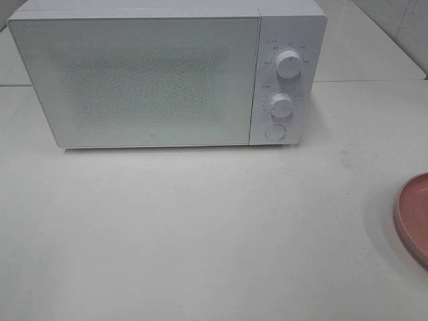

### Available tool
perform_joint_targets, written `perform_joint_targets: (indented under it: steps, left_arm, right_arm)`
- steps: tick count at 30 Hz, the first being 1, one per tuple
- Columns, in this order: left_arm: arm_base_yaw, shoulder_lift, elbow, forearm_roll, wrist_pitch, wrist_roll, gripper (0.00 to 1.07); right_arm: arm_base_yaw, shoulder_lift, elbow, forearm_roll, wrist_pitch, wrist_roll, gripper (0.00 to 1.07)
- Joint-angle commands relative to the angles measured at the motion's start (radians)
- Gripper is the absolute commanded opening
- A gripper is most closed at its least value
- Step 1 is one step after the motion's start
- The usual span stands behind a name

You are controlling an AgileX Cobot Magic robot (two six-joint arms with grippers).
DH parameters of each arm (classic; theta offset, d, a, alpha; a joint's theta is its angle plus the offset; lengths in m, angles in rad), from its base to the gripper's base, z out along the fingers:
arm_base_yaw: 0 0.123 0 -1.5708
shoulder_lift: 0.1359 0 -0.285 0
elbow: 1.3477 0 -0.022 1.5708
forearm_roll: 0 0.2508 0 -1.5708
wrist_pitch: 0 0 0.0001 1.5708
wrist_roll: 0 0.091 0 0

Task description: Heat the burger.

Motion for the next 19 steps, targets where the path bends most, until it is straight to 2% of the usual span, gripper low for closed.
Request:
perform_joint_targets:
  steps: [1,19]
  left_arm:
    - [0.004,-0.022,0.002,-0.006,-0.012,-0.002,1.0]
    - [0.004,-0.022,0.002,-0.006,-0.012,-0.001,1.0]
  right_arm:
    - [-0.007,-0.027,0.003,-0.007,-0.016,0.0,0.76]
    - [-0.007,-0.027,0.003,-0.007,-0.016,0.0,0.76]
